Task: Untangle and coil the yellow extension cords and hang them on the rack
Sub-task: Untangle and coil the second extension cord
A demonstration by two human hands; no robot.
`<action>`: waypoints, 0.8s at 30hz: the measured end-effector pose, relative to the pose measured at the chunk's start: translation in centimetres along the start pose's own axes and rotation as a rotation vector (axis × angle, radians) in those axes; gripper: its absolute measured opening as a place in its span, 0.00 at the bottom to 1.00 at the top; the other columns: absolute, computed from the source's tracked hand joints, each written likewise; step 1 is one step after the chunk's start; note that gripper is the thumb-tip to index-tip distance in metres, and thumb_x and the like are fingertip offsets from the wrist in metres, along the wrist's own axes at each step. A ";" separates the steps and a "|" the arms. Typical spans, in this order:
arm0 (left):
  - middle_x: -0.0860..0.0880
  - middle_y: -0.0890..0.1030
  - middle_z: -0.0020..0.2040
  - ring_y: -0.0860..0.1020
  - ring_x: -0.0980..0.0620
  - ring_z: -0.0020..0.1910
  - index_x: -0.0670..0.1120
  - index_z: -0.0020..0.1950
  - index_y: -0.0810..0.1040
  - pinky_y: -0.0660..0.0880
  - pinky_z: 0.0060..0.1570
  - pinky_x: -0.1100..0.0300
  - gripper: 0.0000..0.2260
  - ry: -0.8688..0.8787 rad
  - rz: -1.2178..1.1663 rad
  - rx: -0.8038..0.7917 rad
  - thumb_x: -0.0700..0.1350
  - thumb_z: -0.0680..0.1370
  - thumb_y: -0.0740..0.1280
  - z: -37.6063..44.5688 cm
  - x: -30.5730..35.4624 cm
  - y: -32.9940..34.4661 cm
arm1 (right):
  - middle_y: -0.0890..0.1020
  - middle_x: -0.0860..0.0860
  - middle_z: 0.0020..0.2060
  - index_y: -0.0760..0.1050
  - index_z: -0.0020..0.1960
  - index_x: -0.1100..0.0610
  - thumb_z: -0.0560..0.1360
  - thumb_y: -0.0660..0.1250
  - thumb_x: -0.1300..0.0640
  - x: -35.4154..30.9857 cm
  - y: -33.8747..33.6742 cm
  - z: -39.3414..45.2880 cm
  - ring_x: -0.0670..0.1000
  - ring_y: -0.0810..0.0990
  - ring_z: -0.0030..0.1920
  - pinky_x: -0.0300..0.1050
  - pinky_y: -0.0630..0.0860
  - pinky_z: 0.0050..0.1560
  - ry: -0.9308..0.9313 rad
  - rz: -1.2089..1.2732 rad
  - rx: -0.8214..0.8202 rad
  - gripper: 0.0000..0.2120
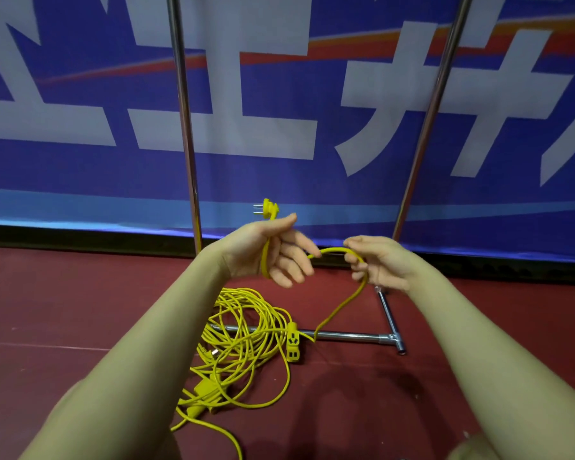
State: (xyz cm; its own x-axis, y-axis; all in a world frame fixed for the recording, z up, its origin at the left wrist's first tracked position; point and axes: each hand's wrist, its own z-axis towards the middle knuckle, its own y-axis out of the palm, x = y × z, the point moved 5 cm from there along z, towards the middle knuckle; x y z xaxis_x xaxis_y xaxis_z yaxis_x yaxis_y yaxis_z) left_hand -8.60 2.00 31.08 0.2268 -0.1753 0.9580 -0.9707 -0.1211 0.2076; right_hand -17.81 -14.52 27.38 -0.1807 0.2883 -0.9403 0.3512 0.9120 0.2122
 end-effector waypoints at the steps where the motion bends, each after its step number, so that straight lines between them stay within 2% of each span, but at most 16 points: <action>1: 0.41 0.84 0.41 0.83 0.48 0.38 0.42 0.45 0.85 0.81 0.35 0.58 0.26 -0.049 0.023 0.002 0.57 0.75 0.53 0.2 -0.6 -0.1 | 0.74 0.52 0.30 0.72 0.45 0.58 0.73 0.63 0.59 -0.6 0.4 -0.2 0.44 0.68 0.23 0.37 0.68 0.27 0.002 0.069 -0.008 0.02; 3: 0.42 0.84 0.48 0.83 0.48 0.46 0.41 0.48 0.84 0.79 0.45 0.58 0.24 -0.114 0.036 0.016 0.55 0.75 0.54 0.9 -1.7 -0.1 | 0.75 0.55 0.32 0.72 0.44 0.59 0.70 0.63 0.56 -1.9 1.3 -0.7 0.45 0.70 0.25 0.36 0.69 0.26 -0.002 0.223 -0.022 0.06; 6: 0.47 0.81 0.58 0.78 0.54 0.58 0.43 0.60 0.77 0.71 0.59 0.63 0.18 -0.121 0.085 0.059 0.49 0.80 0.52 2.1 -2.9 0.5 | 0.76 0.58 0.33 0.69 0.43 0.61 0.76 0.60 0.52 -3.9 2.3 -1.2 0.47 0.70 0.26 0.34 0.68 0.25 -0.039 0.414 0.010 0.11; 9: 0.49 0.73 0.65 0.71 0.56 0.65 0.46 0.69 0.68 0.65 0.64 0.66 0.16 -0.057 0.220 0.039 0.41 0.83 0.50 2.9 -3.2 1.9 | 0.76 0.60 0.37 0.69 0.46 0.62 0.78 0.59 0.48 -5.0 2.8 -1.4 0.50 0.69 0.30 0.36 0.68 0.25 -0.065 0.559 0.045 0.16; 11: 0.48 0.73 0.63 0.72 0.56 0.63 0.44 0.69 0.66 0.68 0.62 0.69 0.16 -0.010 0.260 0.000 0.36 0.82 0.51 3.1 -3.1 2.8 | 0.74 0.60 0.39 0.69 0.48 0.63 0.77 0.60 0.47 -5.1 3.1 -1.1 0.50 0.69 0.31 0.37 0.69 0.26 -0.080 0.632 0.070 0.18; 14: 0.43 0.78 0.55 0.79 0.55 0.53 0.41 0.63 0.70 0.73 0.58 0.65 0.12 0.059 0.315 -0.018 0.34 0.81 0.54 3.3 -2.7 3.2 | 0.73 0.59 0.39 0.70 0.48 0.64 0.77 0.60 0.45 -5.2 3.1 -0.6 0.50 0.68 0.30 0.38 0.69 0.27 -0.101 0.685 0.098 0.19; 18: 0.49 0.78 0.43 0.80 0.54 0.42 0.46 0.53 0.75 0.77 0.49 0.59 0.08 0.142 0.385 0.134 0.35 0.80 0.59 3.4 -1.7 2.8 | 0.73 0.58 0.39 0.69 0.49 0.63 0.77 0.60 0.44 -5.2 2.7 0.2 0.52 0.70 0.32 0.41 0.70 0.31 -0.127 0.701 0.112 0.20; 22: 0.48 0.78 0.39 0.80 0.53 0.38 0.45 0.49 0.74 0.80 0.44 0.53 0.07 0.239 0.164 0.194 0.35 0.80 0.59 3.1 -0.7 2.4 | 0.76 0.57 0.42 0.67 0.54 0.61 0.80 0.58 0.47 -4.3 1.9 0.9 0.52 0.74 0.36 0.43 0.72 0.36 -0.140 0.511 0.245 0.16; 24: 0.47 0.79 0.38 0.81 0.51 0.39 0.44 0.49 0.73 0.80 0.44 0.52 0.07 0.343 -0.027 0.279 0.34 0.80 0.59 3.0 0.1 1.7 | 0.77 0.56 0.42 0.69 0.52 0.60 0.80 0.57 0.50 -3.6 1.4 1.1 0.52 0.75 0.38 0.42 0.72 0.38 -0.116 0.335 0.284 0.13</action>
State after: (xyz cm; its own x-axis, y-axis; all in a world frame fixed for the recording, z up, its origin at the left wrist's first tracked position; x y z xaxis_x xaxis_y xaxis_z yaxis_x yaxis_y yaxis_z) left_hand -9.96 -1.15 30.98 0.1666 0.1602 0.9729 -0.8955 -0.3885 0.2173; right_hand -15.66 -14.61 30.79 0.0847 0.5045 -0.8592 0.6139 0.6528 0.4438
